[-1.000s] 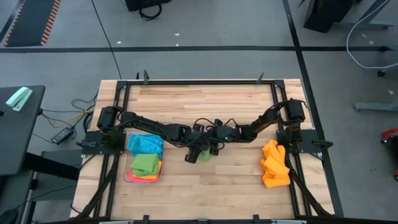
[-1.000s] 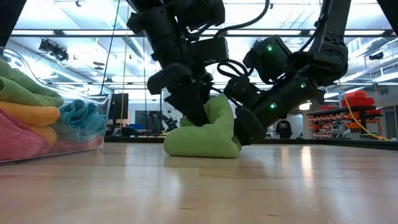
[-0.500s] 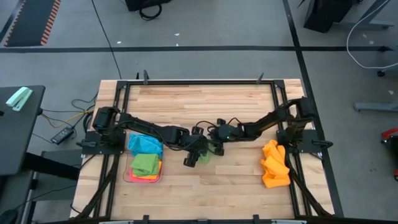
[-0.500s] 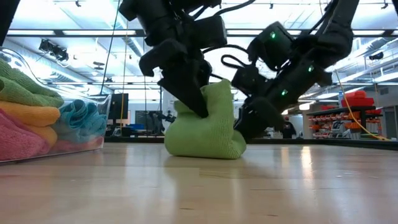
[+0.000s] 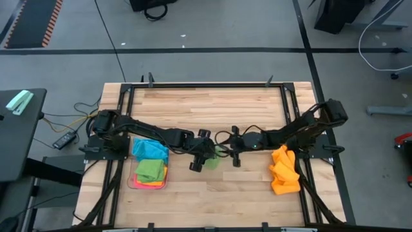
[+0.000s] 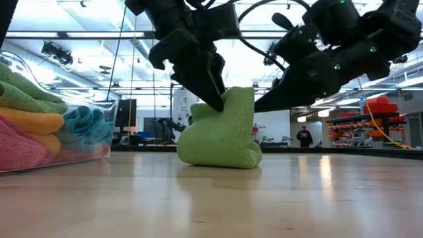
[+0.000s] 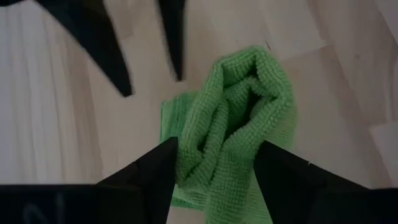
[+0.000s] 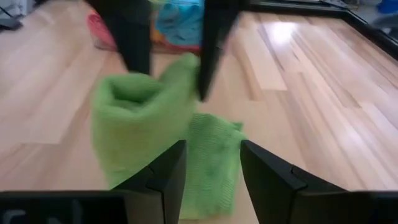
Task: Fold microfiber towels
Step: Fold the green microfiber cloth
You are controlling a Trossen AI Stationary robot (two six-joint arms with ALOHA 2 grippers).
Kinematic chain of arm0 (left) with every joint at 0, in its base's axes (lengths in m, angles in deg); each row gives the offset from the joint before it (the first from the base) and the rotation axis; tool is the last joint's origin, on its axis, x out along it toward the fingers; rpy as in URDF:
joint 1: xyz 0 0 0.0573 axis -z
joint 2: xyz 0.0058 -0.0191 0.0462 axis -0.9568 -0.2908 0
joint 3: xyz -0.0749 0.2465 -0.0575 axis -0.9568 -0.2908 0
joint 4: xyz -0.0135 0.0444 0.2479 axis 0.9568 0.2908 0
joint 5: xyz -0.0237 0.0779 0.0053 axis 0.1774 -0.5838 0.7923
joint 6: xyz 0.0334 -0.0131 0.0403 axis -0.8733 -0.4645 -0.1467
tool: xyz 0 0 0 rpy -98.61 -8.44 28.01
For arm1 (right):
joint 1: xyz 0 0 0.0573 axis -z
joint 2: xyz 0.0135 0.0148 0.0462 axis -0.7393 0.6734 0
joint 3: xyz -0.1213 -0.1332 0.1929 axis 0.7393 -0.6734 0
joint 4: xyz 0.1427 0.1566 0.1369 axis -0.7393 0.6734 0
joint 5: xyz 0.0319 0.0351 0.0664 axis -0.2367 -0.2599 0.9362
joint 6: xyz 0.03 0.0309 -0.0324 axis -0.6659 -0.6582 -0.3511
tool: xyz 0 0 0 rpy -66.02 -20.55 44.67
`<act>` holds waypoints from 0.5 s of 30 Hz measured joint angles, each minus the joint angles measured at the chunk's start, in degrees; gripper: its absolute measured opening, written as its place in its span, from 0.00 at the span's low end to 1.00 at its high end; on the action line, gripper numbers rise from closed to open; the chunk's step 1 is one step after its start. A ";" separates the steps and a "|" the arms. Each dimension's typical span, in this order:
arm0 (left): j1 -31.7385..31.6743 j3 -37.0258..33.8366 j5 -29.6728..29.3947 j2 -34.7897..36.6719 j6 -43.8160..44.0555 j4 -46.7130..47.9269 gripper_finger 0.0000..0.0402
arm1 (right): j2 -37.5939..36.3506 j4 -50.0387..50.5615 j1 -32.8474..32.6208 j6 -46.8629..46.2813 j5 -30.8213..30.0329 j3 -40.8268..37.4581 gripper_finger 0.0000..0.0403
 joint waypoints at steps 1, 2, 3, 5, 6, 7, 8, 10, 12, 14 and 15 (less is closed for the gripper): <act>0.00 0.00 -0.02 0.00 0.01 0.09 0.52 | 0.14 -0.20 -0.46 -0.06 0.00 0.24 0.40; 0.00 0.00 -0.02 0.00 0.04 0.23 0.51 | 0.15 -0.22 -0.86 -0.07 -0.02 0.31 0.40; -0.01 -0.09 -0.01 -0.07 0.04 0.36 0.51 | 0.00 -0.20 -1.21 0.02 -0.14 0.38 0.40; -0.02 -0.62 -0.02 -0.57 0.04 -0.04 0.49 | -0.93 -0.06 -1.99 0.81 -1.77 0.37 0.40; 0.00 -1.26 -0.02 -0.69 0.07 0.13 0.49 | -1.93 0.29 -2.35 1.31 -2.86 0.37 0.40; -0.01 -1.76 -0.02 -1.06 0.15 0.01 0.48 | -2.91 0.27 -2.68 1.66 -3.71 0.36 0.40; -0.01 -2.10 -0.03 -1.35 0.38 -0.85 0.48 | -3.94 0.32 -2.94 1.98 -3.92 0.45 0.40; -0.16 -2.36 0.02 -1.54 1.12 -0.10 0.47 | -5.87 1.09 -3.50 2.45 -4.17 0.39 0.40; -0.20 -2.30 -0.04 -2.09 1.52 -2.22 0.46 | -6.93 0.98 -4.28 2.45 -3.60 0.39 0.40; -0.20 -2.34 -0.02 -2.16 1.54 -2.91 0.45 | -6.75 -1.22 -5.02 2.37 -1.80 0.39 0.40; -0.20 -2.34 0.14 -2.16 1.61 -4.08 0.45 | -6.45 -2.24 -5.48 1.98 -1.31 0.42 0.40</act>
